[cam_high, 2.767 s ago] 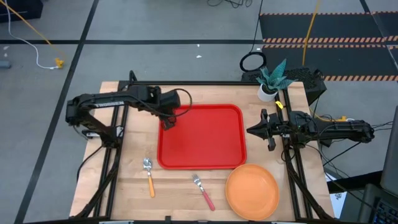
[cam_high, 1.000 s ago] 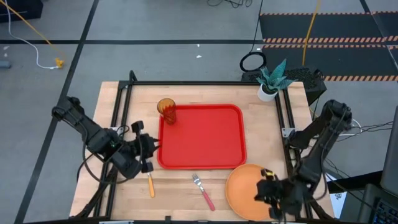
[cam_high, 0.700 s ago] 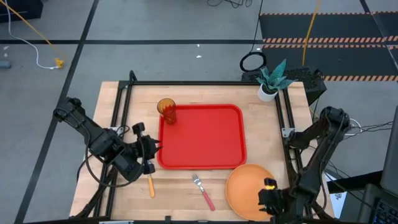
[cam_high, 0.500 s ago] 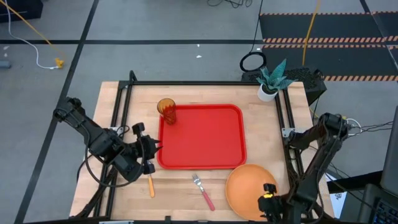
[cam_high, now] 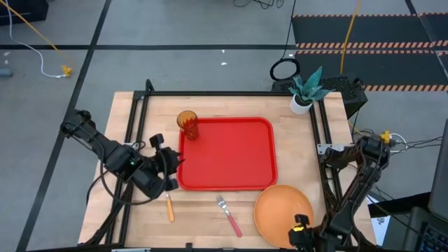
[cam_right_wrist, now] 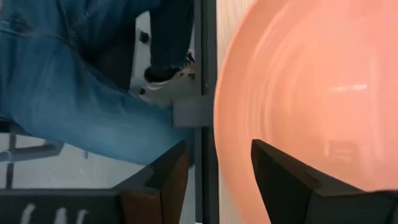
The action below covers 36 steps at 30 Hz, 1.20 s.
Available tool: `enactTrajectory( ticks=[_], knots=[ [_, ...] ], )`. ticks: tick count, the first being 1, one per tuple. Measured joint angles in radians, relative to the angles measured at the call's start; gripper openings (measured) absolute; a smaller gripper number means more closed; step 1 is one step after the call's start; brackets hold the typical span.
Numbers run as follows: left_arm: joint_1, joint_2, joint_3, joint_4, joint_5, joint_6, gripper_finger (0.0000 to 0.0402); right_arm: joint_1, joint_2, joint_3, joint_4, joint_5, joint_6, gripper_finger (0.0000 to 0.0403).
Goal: Pick and place plate/cup/fork/spoon on tray
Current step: Put the orange plate on the red tray to the bottom right of the brown cup
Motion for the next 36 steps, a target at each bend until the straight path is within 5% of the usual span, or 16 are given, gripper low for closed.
enactTrajectory(
  ticks=[12,28,36],
  knots=[
    [0.059,0.0,0.0,0.002,0.0,0.006,0.0088,-0.001,0.052,0.0,0.024,-0.032,-0.024,0.0159],
    [0.063,0.0,0.0,0.018,0.001,0.005,0.0088,-0.001,0.068,0.0,0.026,-0.079,-0.1,0.001],
    [0.063,0.0,0.0,0.023,0.002,0.019,0.0088,-0.001,0.067,0.011,0.015,-0.098,-0.088,0.0004]
  ],
)
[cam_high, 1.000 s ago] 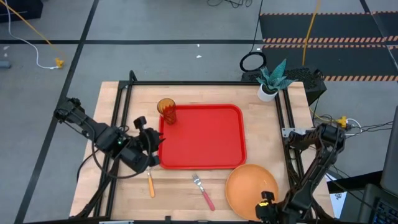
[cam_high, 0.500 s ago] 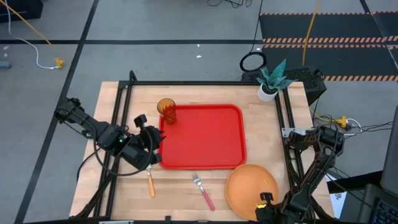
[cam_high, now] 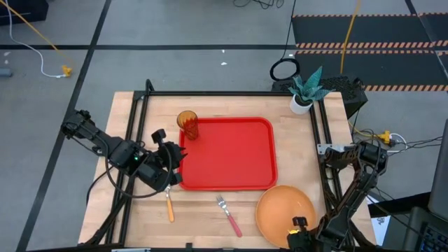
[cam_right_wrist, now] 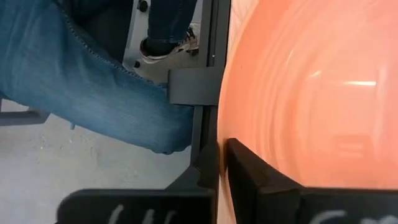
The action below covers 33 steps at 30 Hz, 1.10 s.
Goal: Pick and place plate/cup/fork/spoon on tray
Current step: Put the orange plate on the red tray to the bottom right of the brown cup
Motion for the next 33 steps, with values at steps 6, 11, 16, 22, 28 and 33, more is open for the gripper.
enactTrajectory(
  ticks=[6,11,16,22,28,33],
  knots=[
    [0.0,0.0,0.0,0.0,0.0,0.004,0.0088,0.0,-0.002,0.075,-0.121,-0.001,0.0,0.0001],
    [0.0,0.0,0.0,0.0,0.0,0.003,0.0088,0.0,-0.002,0.126,-0.219,0.0,0.003,0.0],
    [0.0,0.0,0.0,0.009,0.0,0.006,0.0088,0.0,-0.003,0.157,-0.266,-0.001,0.028,0.0],
    [0.0,0.0,0.0,0.048,0.001,0.041,0.0088,0.0,-0.003,0.2,-0.325,-0.001,0.06,0.0],
    [0.0,0.0,0.0,0.048,0.001,0.042,0.0088,0.0,-0.003,0.257,-0.407,0.0,0.079,0.0],
    [-0.001,0.0,0.0,0.063,0.003,0.061,0.0088,-0.001,-0.003,0.278,-0.445,0.0,0.078,0.0]
  ],
)
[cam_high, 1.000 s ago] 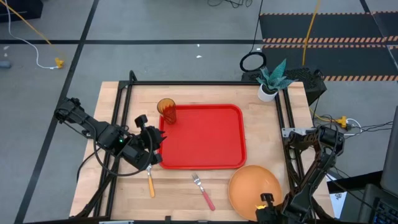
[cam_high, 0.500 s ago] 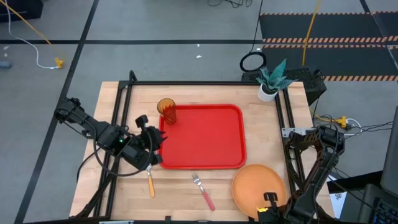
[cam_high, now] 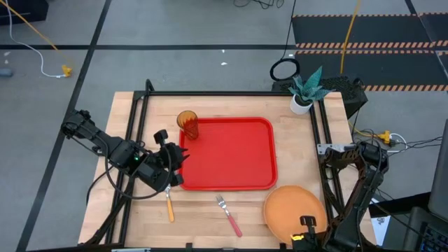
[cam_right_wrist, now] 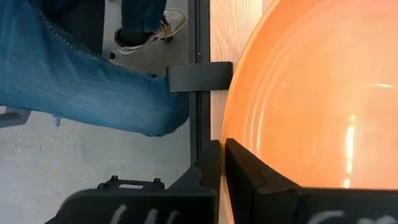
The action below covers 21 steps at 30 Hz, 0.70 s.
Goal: Pick and place plate/cup/fork/spoon on tray
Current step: Put the orange plate on the red tray to the bottom right of the brown cup
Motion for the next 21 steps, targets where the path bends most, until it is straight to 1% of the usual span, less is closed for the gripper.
enactTrajectory(
  ticks=[2,6,10,16,21],
  knots=[
    [-0.001,0.009,0.0,0.05,0.02,0.047,0.0088,0.0,0.0,0.0,-0.002,0.0,0.001,0.0],
    [-0.015,0.042,-0.001,0.177,0.099,0.183,0.0088,0.0,0.0,0.0,0.0,0.004,0.0,0.0],
    [-0.029,0.078,0.0,0.263,0.122,0.283,0.0088,0.0,0.0,0.0,0.008,0.029,0.001,0.0],
    [-0.034,0.105,-0.001,0.277,0.122,0.319,0.0088,0.0,0.0,-0.007,0.022,0.037,-0.001,0.0],
    [-0.034,0.105,0.0,0.276,0.122,0.317,0.0088,0.0,-0.002,-0.074,0.105,0.031,0.0,0.0]
  ],
)
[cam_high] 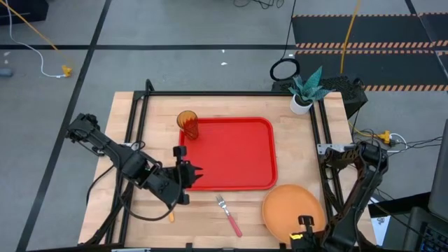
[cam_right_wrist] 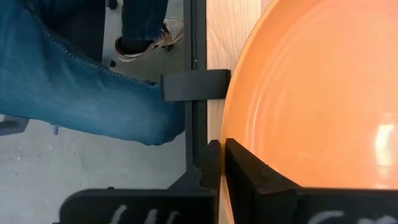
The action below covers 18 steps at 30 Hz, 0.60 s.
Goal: Pick and place plate/cup/fork/spoon on tray
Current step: Put the orange plate on the red tray to the bottom right of the brown cup
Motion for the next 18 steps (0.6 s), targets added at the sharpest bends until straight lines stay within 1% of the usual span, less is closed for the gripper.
enactTrajectory(
  ticks=[5,9,12,18],
  knots=[
    [0.0,0.0,0.0,0.0,0.0,-0.001,0.0088,0.0,0.0,-0.062,0.08,-0.003,0.0,0.0],
    [0.0,0.0,0.0,0.0,0.0,-0.001,0.0088,0.0,0.0,-0.095,0.085,-0.006,0.008,0.0],
    [0.0,0.0,0.0,0.0,0.0,-0.001,0.0088,0.0,0.0,-0.103,0.086,-0.031,0.026,0.0],
    [0.0,0.0,0.0,0.0,-0.001,-0.003,0.0088,0.0,0.0,-0.097,0.117,-0.03,0.024,0.0]
  ],
)
